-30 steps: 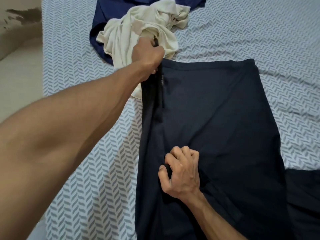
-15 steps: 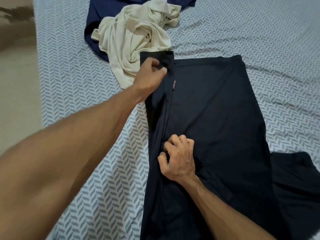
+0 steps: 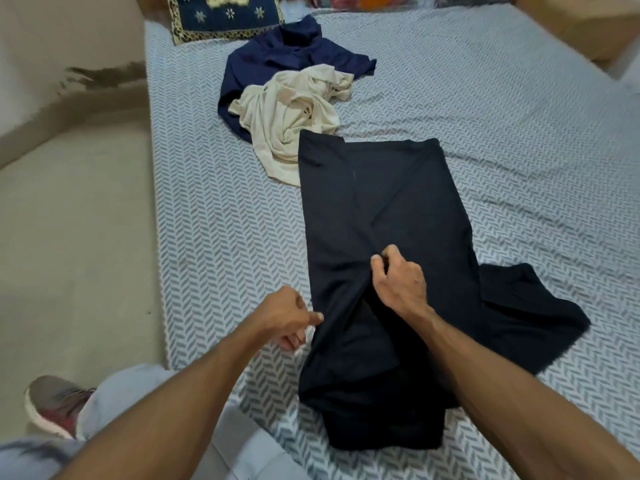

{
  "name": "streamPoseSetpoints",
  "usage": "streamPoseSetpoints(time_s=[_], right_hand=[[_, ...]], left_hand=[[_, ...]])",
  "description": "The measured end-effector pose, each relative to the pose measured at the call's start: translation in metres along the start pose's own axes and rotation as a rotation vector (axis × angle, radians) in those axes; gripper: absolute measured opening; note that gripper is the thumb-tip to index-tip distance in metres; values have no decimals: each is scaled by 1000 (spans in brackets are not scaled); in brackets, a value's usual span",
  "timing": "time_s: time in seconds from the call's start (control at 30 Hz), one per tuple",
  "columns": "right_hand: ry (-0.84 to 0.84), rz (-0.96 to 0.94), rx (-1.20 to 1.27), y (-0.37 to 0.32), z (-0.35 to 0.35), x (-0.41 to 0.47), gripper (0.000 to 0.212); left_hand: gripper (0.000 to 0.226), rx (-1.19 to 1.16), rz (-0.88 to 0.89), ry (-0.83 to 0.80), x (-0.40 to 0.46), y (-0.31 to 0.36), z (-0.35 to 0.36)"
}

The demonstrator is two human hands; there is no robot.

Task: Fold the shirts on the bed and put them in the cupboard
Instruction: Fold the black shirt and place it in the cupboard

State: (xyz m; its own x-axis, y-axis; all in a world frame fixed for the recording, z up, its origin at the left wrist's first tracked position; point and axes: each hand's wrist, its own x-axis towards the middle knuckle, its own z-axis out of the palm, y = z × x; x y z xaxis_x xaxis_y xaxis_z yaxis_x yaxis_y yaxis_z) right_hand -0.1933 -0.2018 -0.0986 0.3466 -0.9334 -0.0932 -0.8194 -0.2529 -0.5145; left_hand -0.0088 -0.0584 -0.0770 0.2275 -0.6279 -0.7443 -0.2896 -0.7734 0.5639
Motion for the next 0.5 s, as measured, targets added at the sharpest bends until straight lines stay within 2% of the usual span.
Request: streamPoseSetpoints(time_s=[0.1, 0.2, 0.3, 0.37, 0.5], right_hand=[[-145, 69, -100, 10, -8, 0, 34], [-210, 109, -162, 13, -13, 1, 55], [-201, 143, -191, 17, -24, -11, 78], [-213, 195, -168, 25, -31, -22, 86], [-260, 313, -33, 47, -41, -47, 96]], left_hand=[[45, 28, -64, -72, -19, -5, 20], [50, 62, -114, -136, -34, -17, 37], [38, 55, -105, -190, -46, -27, 45], [27, -26, -87, -178, -49, -36, 46], [32, -314, -70, -149, -50, -60, 50]])
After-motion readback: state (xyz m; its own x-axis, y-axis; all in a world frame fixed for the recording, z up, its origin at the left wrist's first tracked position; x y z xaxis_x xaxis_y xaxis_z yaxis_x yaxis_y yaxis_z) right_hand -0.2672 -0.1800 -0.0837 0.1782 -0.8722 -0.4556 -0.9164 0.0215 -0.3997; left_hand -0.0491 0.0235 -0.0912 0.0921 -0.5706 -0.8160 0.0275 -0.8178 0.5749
